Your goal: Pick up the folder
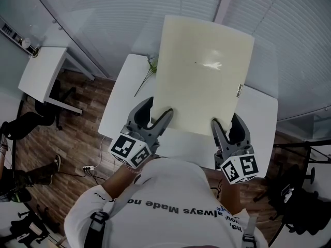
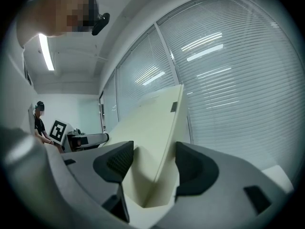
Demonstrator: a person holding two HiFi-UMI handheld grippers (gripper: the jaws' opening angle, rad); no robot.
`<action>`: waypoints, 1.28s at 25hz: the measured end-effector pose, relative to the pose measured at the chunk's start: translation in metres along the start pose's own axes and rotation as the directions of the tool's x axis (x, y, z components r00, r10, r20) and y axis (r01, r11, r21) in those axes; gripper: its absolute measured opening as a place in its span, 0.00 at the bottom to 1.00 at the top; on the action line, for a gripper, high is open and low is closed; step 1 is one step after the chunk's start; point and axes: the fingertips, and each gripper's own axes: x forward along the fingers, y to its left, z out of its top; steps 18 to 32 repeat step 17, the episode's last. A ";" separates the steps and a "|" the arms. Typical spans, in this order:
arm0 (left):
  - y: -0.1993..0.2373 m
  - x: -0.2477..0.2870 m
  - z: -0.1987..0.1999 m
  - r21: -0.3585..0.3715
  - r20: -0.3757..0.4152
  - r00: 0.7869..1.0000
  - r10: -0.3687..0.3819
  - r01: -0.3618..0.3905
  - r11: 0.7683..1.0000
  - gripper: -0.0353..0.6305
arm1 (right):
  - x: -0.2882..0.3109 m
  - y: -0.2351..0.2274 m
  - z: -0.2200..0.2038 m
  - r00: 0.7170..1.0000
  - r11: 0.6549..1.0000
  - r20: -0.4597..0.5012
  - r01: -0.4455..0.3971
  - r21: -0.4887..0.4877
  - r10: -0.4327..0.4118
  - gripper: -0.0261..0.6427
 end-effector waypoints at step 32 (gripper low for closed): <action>0.000 0.001 0.002 0.000 0.004 1.000 0.007 -0.007 1.000 0.48 | 0.002 0.000 0.002 1.000 1.000 0.005 -0.008 -0.001 0.008 0.45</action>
